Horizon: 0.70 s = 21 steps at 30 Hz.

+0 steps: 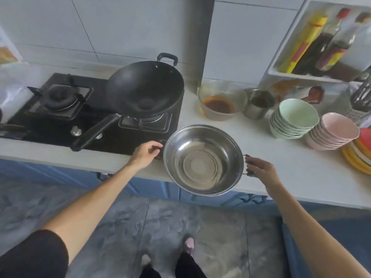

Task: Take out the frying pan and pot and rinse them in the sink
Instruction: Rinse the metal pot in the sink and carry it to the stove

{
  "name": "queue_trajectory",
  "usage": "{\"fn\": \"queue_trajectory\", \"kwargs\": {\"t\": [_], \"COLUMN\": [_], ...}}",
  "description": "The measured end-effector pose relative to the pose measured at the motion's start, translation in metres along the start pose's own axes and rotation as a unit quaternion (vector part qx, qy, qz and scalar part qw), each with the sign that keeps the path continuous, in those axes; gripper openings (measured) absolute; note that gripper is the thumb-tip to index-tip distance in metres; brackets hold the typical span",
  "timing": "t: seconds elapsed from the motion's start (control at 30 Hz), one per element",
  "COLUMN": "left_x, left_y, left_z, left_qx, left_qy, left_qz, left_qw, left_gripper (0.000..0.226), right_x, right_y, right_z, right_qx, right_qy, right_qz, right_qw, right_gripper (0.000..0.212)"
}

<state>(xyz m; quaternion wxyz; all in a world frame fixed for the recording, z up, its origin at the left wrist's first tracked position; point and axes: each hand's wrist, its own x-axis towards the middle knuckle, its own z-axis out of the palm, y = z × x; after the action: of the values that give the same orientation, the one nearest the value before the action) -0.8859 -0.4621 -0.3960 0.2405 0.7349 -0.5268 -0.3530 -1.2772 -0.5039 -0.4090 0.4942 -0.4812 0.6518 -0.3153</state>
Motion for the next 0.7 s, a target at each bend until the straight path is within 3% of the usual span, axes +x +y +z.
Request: {"fn": "queue_trajectory", "kwargs": {"t": [0.13,0.4,0.53,0.63,0.7], "left_x": [0.034,0.071,0.078,0.082,0.081], "left_y": [-0.005,-0.021,-0.032,-0.030,-0.031], "left_z": [0.009,0.017,0.015,0.011,0.012], "left_qx": [0.033,-0.008,-0.024,-0.022,-0.007], "left_qy": [-0.040,-0.068,-0.082,-0.084,-0.098], "left_qz": [0.010,0.032,0.066,0.086,0.097], "left_qw": [0.999,0.997,0.994,0.992,0.990], "left_gripper": [0.023,0.018,0.016,0.017,0.021], "right_x": [0.026,0.032,0.026,0.016,0.004], "right_y": [0.015,0.016,0.012,0.006,0.006], "right_z": [0.012,0.025,0.029,0.030,0.030], "right_qx": [-0.014,-0.067,-0.141,-0.255,-0.272], "right_qy": [0.051,0.089,0.042,-0.005,-0.001], "right_qz": [0.011,0.053,0.085,0.059,0.052], "right_qw": [0.999,0.992,0.985,0.965,0.961], "right_gripper": [0.027,0.032,0.046,0.060,0.062]}}
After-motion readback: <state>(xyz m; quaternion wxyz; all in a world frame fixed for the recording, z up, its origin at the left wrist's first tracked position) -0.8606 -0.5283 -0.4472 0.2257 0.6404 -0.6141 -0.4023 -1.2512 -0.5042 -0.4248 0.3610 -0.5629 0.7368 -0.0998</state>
